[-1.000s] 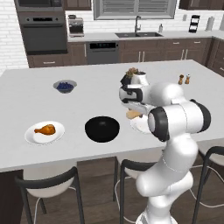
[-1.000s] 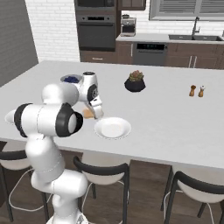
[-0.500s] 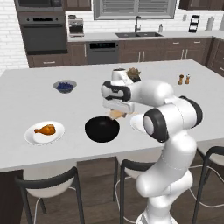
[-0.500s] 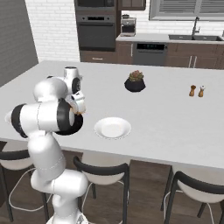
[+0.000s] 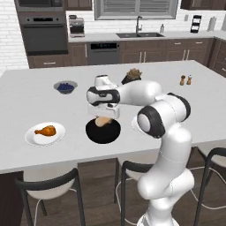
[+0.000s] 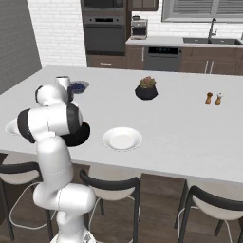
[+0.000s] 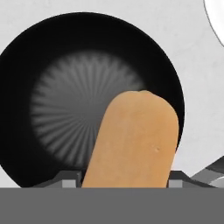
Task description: Pick the chicken drumstick and squash from their plates and place them in the bowl. Then put the bowl in the fridge.
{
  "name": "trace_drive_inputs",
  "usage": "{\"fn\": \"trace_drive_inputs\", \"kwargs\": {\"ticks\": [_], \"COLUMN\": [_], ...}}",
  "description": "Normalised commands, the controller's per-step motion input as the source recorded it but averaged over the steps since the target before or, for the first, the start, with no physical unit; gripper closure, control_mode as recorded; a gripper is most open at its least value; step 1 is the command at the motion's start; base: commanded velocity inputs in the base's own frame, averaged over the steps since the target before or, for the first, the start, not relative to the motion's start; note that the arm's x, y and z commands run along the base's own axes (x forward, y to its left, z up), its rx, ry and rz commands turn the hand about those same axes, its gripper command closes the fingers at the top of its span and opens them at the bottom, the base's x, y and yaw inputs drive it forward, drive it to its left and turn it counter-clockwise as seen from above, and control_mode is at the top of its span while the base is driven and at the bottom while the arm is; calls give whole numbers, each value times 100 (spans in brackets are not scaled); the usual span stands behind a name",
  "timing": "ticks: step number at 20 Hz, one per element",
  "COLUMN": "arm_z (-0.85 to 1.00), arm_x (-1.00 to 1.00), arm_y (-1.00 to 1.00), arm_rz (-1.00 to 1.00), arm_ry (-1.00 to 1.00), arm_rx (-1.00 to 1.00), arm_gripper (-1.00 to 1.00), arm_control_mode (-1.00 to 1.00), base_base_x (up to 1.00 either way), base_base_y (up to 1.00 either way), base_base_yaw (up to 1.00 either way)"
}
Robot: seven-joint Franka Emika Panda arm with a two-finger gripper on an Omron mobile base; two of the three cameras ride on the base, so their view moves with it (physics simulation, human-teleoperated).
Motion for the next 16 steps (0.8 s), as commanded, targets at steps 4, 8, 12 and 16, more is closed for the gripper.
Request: {"fn": "trace_drive_inputs", "kwargs": {"ticks": [4,8,12,16], "arm_z": [-39,-33,-29,-28], "arm_x": [15,47,55,33], "arm_y": [4,0,-1,3], "arm_rz": [23,22,23,19], "arm_ry": [1,8,11,14], "arm_rx": [0,2,1,2], "arm_gripper": [100,100,100,100], "arm_control_mode": [-100,-100,-100,-100], "base_base_x": [0,0,0,0], "base_base_y": [0,0,0,0], "base_base_yaw": [0,0,0,0]}}
